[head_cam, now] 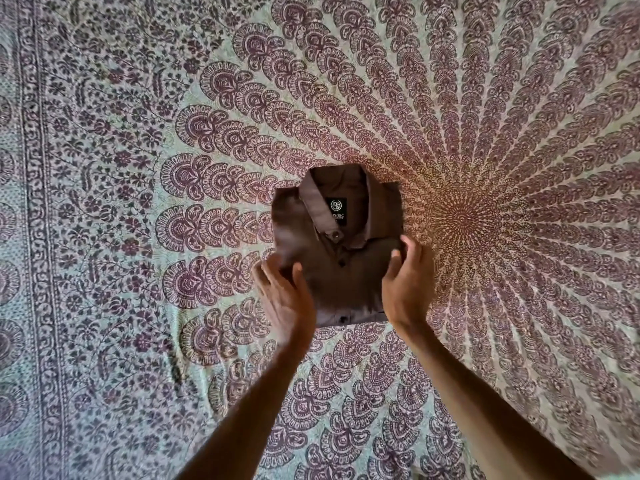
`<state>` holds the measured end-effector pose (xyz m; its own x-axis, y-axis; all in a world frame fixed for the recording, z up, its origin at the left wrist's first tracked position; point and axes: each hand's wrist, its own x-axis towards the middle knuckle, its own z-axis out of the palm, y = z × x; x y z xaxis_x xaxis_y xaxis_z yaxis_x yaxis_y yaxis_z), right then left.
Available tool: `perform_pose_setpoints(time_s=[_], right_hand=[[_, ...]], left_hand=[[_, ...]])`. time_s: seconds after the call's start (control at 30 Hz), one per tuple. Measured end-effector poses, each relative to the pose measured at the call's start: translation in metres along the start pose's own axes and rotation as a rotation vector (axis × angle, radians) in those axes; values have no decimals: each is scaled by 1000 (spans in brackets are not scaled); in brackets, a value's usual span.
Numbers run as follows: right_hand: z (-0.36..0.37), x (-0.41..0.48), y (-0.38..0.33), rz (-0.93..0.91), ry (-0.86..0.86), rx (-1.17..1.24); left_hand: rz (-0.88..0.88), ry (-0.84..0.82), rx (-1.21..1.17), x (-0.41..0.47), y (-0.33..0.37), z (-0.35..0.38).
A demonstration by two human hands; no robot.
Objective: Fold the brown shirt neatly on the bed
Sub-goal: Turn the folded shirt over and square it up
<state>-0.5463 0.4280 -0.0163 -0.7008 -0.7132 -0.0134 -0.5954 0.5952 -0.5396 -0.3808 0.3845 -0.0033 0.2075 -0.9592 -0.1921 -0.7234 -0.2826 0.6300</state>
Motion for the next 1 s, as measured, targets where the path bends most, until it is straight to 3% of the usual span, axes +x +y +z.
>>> perform_pose_setpoints(time_s=[0.1, 0.17, 0.47, 0.63, 0.77, 0.9, 1.0], right_hand=[[-5, -16, 12, 129, -97, 41], [-11, -21, 18, 166, -136, 33], [-27, -30, 24, 225, -157, 71], [-33, -28, 20, 216, -96, 199], [-31, -26, 26, 261, -136, 183], [-27, -24, 26, 302, -109, 259], [-27, -28, 30, 323, -104, 238]], left_hand=[[-255, -62, -17, -22, -22, -2], [-333, -111, 9, -29, -29, -8], [-262, -138, 54, -26, -16, -36], [-185, -89, -55, -17, -21, -40], [-263, -210, -61, -13, -35, -33], [-204, -165, -128, -4, -34, -33], [-305, -174, -172, -4, -37, -35]])
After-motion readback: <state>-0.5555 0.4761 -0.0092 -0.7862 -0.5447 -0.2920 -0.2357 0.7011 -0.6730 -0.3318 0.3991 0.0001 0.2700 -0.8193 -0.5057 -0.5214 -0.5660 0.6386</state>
